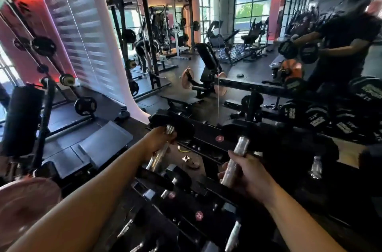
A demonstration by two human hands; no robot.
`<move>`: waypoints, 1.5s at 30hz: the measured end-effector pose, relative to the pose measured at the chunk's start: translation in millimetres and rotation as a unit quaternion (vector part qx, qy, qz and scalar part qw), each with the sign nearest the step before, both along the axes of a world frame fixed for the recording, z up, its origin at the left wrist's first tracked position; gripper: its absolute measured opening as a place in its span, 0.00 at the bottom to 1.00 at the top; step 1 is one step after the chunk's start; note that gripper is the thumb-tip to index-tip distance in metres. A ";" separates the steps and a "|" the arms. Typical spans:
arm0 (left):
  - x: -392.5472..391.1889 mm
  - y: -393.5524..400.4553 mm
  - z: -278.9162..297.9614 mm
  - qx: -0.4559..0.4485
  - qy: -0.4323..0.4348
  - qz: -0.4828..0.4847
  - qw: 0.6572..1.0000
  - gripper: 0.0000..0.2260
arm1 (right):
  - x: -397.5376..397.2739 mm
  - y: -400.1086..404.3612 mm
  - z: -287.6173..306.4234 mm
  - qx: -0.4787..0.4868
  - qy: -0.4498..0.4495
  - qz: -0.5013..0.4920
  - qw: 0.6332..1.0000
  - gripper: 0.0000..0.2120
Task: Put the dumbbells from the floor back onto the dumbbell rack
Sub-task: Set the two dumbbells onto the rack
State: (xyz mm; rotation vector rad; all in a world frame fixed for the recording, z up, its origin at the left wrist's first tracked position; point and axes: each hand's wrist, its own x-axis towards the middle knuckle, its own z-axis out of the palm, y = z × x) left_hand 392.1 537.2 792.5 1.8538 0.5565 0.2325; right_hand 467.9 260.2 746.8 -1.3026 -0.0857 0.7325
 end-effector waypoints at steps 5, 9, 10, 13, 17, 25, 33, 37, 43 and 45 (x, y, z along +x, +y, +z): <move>78.3 82.5 -12.5 -0.017 0.001 0.019 1.000 0.07 | 65.7 77.4 -18.0 0.001 -0.001 -0.021 1.000 0.20; 153.6 168.5 -31.8 0.015 0.019 0.000 1.000 0.08 | 124.3 163.3 -34.9 -0.036 -0.005 -0.034 0.999 0.17; 171.2 191.0 -37.4 0.018 0.027 0.003 0.999 0.08 | 138.0 185.0 -37.4 -0.044 0.000 -0.034 0.998 0.16; 223.8 252.6 -52.5 0.022 0.025 0.012 0.999 0.04 | 175.9 245.1 -43.0 -0.064 0.015 -0.047 0.997 0.14; 288.9 331.8 -87.6 0.026 0.036 0.012 0.999 0.26 | 226.2 309.8 -52.4 -0.079 0.047 -0.071 0.993 0.14; 361.0 386.6 -122.8 0.074 0.090 0.014 0.993 0.08 | 301.1 388.5 -89.9 -0.098 0.097 -0.103 0.985 0.12; 416.7 409.8 -160.0 0.072 0.132 -0.018 0.988 0.11 | 340.4 423.7 -125.8 -0.116 0.140 -0.127 0.975 0.13; 432.0 411.5 -178.0 0.076 0.131 -0.026 0.988 0.18 | 348.1 433.9 -145.8 -0.124 0.156 -0.132 0.971 0.18; 450.4 417.4 -195.2 0.105 0.145 -0.062 0.982 0.19 | 362.0 446.2 -156.3 -0.154 0.140 -0.120 0.971 0.18; 452.0 417.8 -199.3 0.118 0.147 -0.074 0.979 0.18 | 362.9 447.8 -157.8 -0.161 0.135 -0.117 0.971 0.19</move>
